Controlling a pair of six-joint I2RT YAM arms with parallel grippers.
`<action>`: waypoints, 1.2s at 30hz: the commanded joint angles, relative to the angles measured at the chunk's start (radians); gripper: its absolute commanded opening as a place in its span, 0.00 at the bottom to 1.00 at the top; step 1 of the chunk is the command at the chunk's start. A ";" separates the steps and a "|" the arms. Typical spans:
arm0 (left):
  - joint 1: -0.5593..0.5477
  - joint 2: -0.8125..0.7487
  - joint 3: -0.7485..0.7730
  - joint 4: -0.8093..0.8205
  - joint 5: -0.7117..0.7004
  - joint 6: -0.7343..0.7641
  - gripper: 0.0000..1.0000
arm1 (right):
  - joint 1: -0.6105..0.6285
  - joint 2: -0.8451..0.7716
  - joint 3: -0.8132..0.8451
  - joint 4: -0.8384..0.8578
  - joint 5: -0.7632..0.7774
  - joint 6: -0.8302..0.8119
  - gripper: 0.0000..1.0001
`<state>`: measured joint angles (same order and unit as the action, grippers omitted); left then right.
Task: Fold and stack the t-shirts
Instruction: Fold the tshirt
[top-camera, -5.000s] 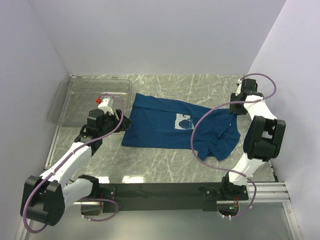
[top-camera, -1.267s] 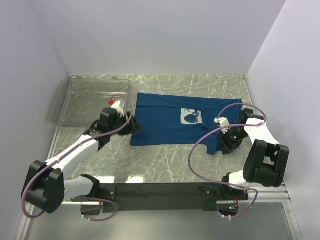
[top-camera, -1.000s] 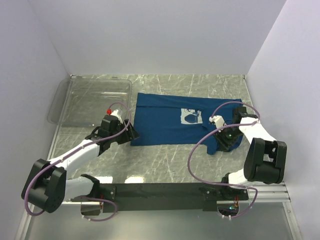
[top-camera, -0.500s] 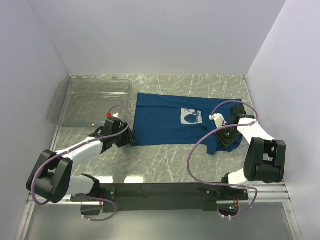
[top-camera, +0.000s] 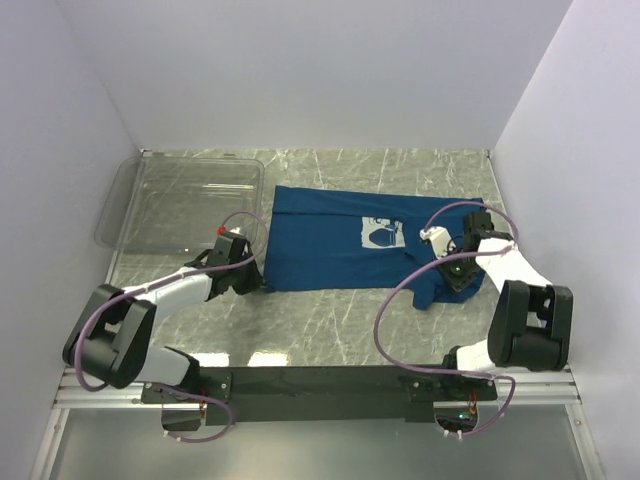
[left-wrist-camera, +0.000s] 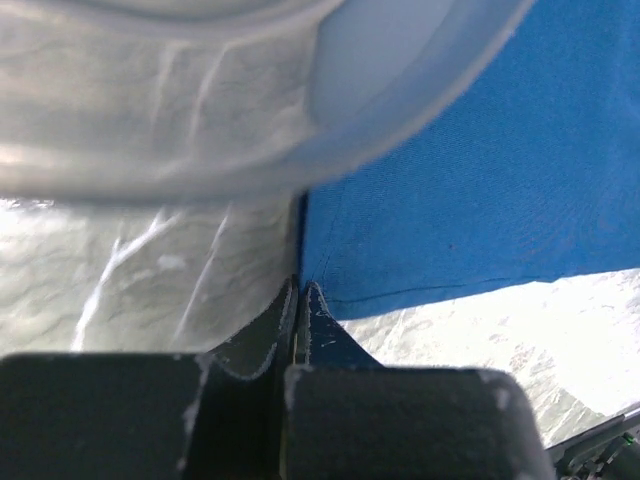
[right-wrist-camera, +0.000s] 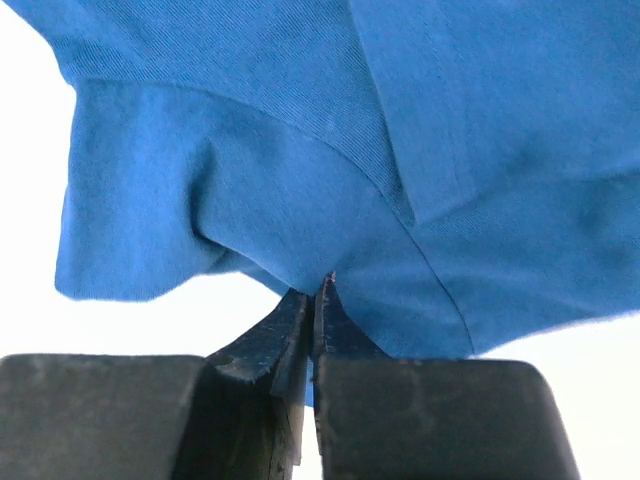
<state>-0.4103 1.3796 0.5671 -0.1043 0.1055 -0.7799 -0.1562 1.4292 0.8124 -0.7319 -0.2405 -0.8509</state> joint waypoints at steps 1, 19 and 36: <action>-0.004 -0.089 0.001 -0.047 -0.050 0.002 0.00 | -0.034 -0.091 0.033 -0.110 0.036 -0.063 0.03; -0.004 -0.145 0.002 -0.091 -0.087 0.004 0.00 | -0.145 -0.225 0.112 -0.311 -0.098 -0.126 0.54; -0.002 -0.079 0.031 -0.051 -0.070 0.016 0.00 | 0.099 -0.081 -0.022 -0.149 0.024 -0.036 0.46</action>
<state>-0.4137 1.2896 0.5682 -0.1909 0.0399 -0.7784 -0.0765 1.3293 0.7963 -0.9333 -0.2428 -0.9108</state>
